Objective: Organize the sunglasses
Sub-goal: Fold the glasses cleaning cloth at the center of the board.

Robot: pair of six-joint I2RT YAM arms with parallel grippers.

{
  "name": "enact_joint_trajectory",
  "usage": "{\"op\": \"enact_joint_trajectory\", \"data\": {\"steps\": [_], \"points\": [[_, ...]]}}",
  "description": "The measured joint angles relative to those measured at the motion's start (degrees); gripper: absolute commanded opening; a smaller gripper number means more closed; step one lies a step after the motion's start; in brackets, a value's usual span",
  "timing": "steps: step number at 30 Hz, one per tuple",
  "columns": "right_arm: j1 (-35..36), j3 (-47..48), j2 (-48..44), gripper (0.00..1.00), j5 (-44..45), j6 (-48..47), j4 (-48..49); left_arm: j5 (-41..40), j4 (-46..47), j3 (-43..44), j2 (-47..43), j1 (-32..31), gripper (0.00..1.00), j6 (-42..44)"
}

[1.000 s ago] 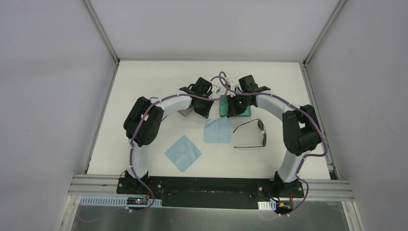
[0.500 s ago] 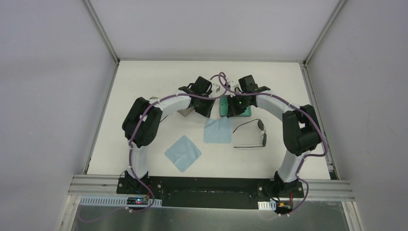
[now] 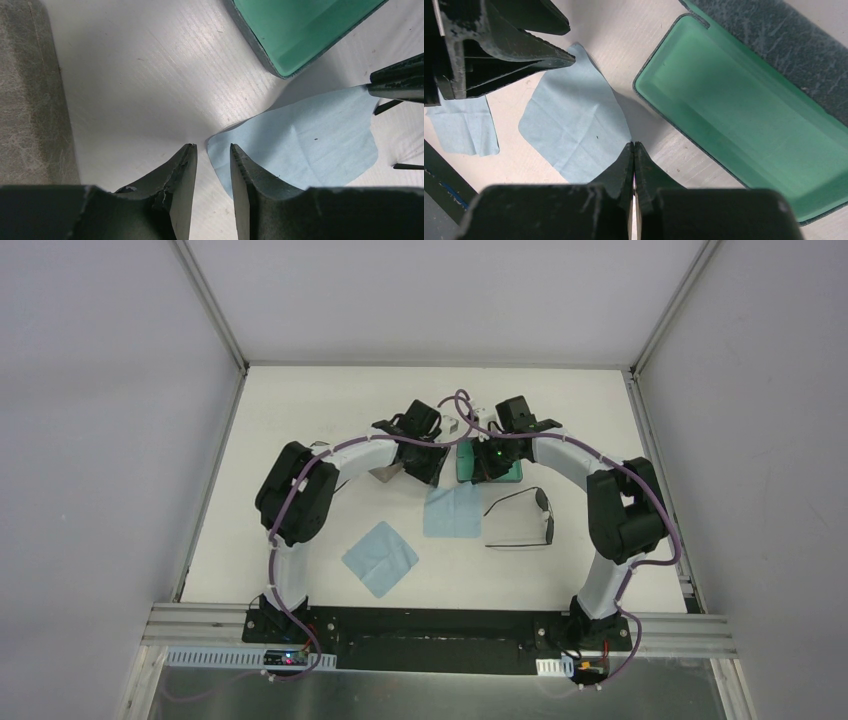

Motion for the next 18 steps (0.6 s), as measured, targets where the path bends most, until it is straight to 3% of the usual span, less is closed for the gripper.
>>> {"op": "enact_joint_trajectory", "data": {"steps": [18], "points": [[0.0, 0.0, 0.3, 0.0, 0.0, 0.2, -0.1, -4.8, 0.3, -0.1, 1.5, -1.9, 0.22, 1.4]]}}
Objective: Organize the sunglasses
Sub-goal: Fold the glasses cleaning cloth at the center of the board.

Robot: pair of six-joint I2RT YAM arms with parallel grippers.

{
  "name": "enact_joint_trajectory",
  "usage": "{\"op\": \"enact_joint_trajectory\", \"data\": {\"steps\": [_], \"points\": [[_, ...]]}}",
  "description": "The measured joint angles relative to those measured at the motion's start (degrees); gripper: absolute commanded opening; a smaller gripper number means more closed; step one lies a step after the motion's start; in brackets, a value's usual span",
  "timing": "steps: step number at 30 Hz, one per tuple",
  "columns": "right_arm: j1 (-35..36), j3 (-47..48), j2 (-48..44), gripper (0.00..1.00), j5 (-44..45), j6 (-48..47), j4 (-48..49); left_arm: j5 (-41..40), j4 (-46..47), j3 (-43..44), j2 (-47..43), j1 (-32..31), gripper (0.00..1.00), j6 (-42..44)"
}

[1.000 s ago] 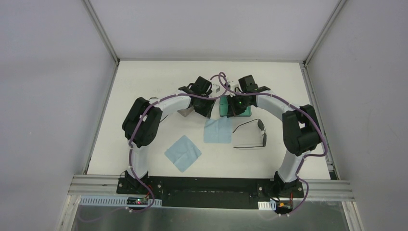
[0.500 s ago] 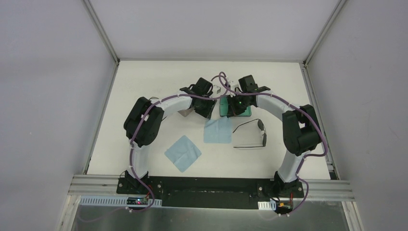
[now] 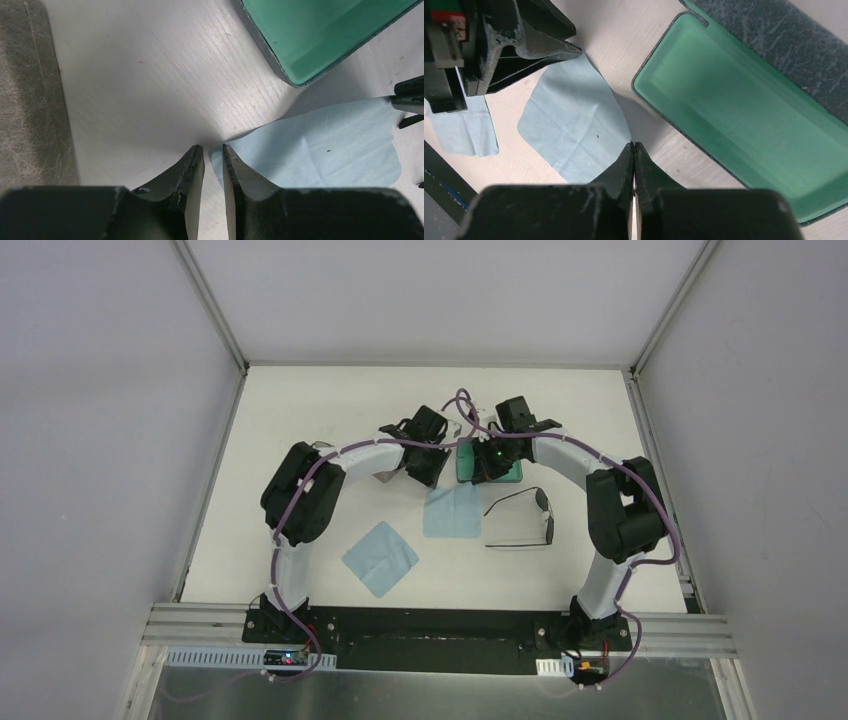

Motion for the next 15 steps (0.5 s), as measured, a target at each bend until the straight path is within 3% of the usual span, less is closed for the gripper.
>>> {"op": "enact_joint_trajectory", "data": {"steps": [7, 15], "points": [[0.0, 0.0, 0.0, 0.0, 0.0, 0.0, 0.0, 0.4, 0.5, -0.1, 0.0, -0.3, 0.27, -0.3], [0.0, 0.0, 0.0, 0.0, 0.0, 0.0, 0.0, -0.4, 1.7, -1.0, -0.1, -1.1, 0.16, -0.4]]}}
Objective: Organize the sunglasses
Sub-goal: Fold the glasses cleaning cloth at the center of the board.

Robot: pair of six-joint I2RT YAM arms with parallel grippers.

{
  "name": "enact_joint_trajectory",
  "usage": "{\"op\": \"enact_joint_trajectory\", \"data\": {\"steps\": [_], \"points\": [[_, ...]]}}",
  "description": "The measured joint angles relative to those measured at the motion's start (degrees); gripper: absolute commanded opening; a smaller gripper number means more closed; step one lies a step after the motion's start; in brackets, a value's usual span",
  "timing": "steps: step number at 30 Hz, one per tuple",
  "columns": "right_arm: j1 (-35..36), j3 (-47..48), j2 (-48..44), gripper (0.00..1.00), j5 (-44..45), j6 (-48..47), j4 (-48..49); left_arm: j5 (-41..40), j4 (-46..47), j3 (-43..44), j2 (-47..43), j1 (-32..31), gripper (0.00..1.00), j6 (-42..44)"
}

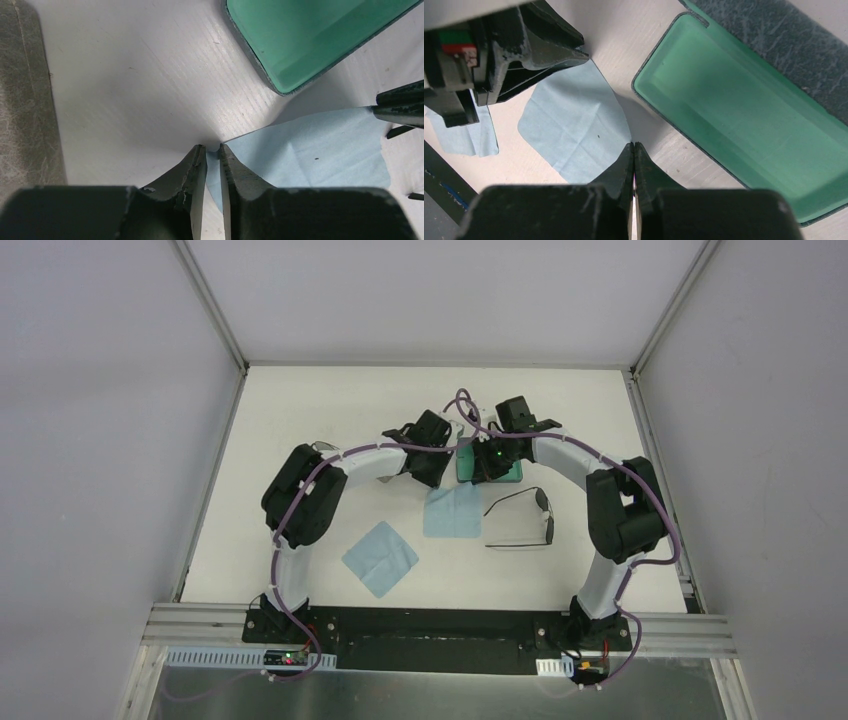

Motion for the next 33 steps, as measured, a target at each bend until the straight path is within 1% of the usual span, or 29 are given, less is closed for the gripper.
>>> {"op": "enact_joint_trajectory", "data": {"steps": [5, 8, 9, 10, 11, 18, 26, 33], "points": [[0.0, -0.1, 0.0, 0.0, 0.0, 0.0, 0.0, -4.3, 1.4, -1.4, -0.6, -1.5, 0.16, 0.0], [0.0, -0.1, 0.0, 0.0, 0.0, 0.0, 0.0, -5.4, 1.8, -1.5, -0.7, -2.1, 0.15, 0.0], [0.0, -0.1, 0.0, 0.0, 0.0, 0.0, 0.0, -5.7, 1.9, -1.6, -0.7, -2.2, 0.12, 0.0], [0.0, -0.1, 0.0, 0.0, 0.0, 0.0, 0.0, -5.9, 1.9, -1.6, -0.7, -2.3, 0.05, 0.0], [0.0, -0.1, 0.0, 0.0, 0.0, 0.0, 0.0, -6.2, 2.0, -1.7, -0.8, -2.5, 0.0, 0.0], [-0.1, -0.1, 0.0, 0.0, 0.0, 0.0, 0.0, -8.6, 2.0, -1.4, -0.8, -3.1, 0.0, 0.1], [-0.2, -0.1, 0.0, 0.0, -0.3, 0.0, -0.1, -11.4, -0.5, 0.0, -0.8, -3.7, 0.0, -0.1], [-0.2, -0.1, 0.2, 0.0, -1.2, -0.1, -0.2, -11.6, -2.3, -0.1, -1.9, -3.6, 0.0, -1.7]]}}
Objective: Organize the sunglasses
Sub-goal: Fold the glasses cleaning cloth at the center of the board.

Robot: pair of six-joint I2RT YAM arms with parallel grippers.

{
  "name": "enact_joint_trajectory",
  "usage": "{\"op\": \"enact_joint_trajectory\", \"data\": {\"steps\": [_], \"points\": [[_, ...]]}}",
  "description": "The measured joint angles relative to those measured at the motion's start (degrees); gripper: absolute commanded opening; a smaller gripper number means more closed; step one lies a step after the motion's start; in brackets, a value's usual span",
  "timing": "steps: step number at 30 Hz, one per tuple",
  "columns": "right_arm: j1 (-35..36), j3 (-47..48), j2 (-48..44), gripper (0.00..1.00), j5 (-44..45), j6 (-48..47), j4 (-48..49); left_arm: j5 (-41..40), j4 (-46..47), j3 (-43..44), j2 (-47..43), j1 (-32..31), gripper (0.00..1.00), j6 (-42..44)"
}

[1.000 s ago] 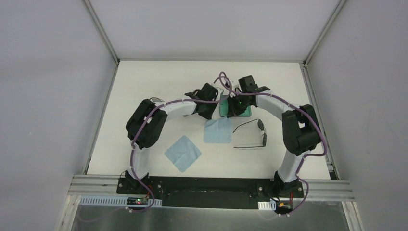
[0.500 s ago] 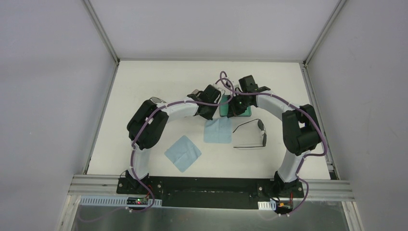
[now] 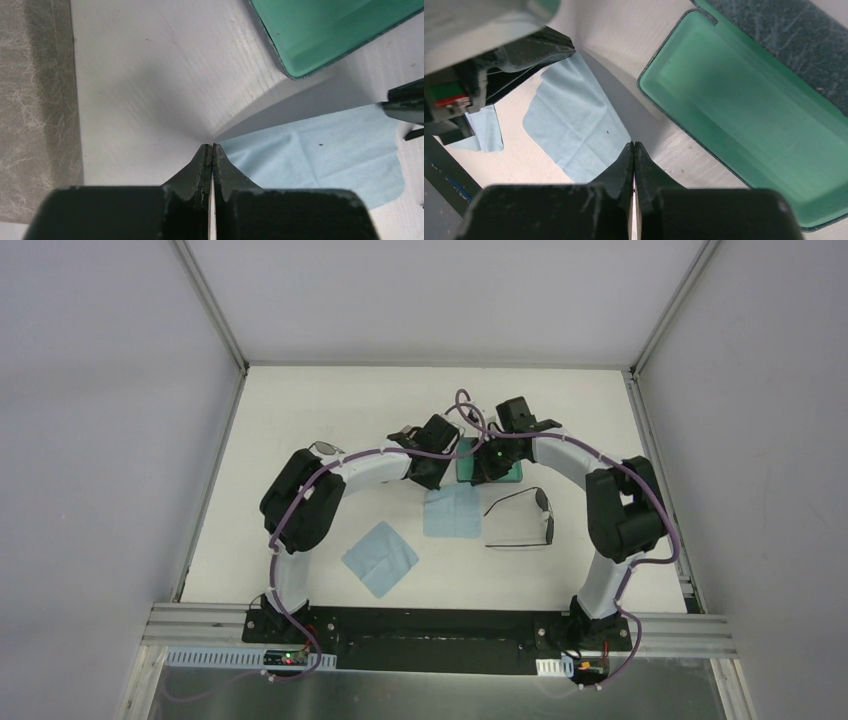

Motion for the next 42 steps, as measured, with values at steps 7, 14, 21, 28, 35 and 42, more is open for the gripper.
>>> {"op": "enact_joint_trajectory", "data": {"steps": [7, 14, 21, 28, 35, 42], "points": [[-0.2, 1.7, 1.8, 0.0, -3.0, -2.3, -0.6, 3.4, -0.4, -0.3, -2.4, 1.0, 0.0, -1.2], [-1.8, 3.0, 3.4, 0.0, -8.3, -5.8, -0.5, 13.2, -0.3, -0.3, -2.4, 5.7, 0.0, -1.5], [-2.3, 2.0, 3.4, 0.0, -12.6, -8.5, 2.1, 27.1, 0.3, -0.3, -2.4, 10.2, 0.0, -1.2], [-2.0, 0.4, 3.2, 0.0, -13.3, -15.1, 2.9, 34.7, 0.4, -0.4, -2.4, 10.1, 0.0, -1.1], [-1.1, -1.9, 0.7, 0.0, -13.1, -19.9, 2.9, 37.4, 0.9, -0.7, -2.3, 10.5, 0.0, -1.1], [0.6, -4.3, -1.4, 0.0, -12.6, -21.7, 2.9, 37.3, 1.0, -3.2, -2.3, 10.5, 0.0, -0.4]]}}
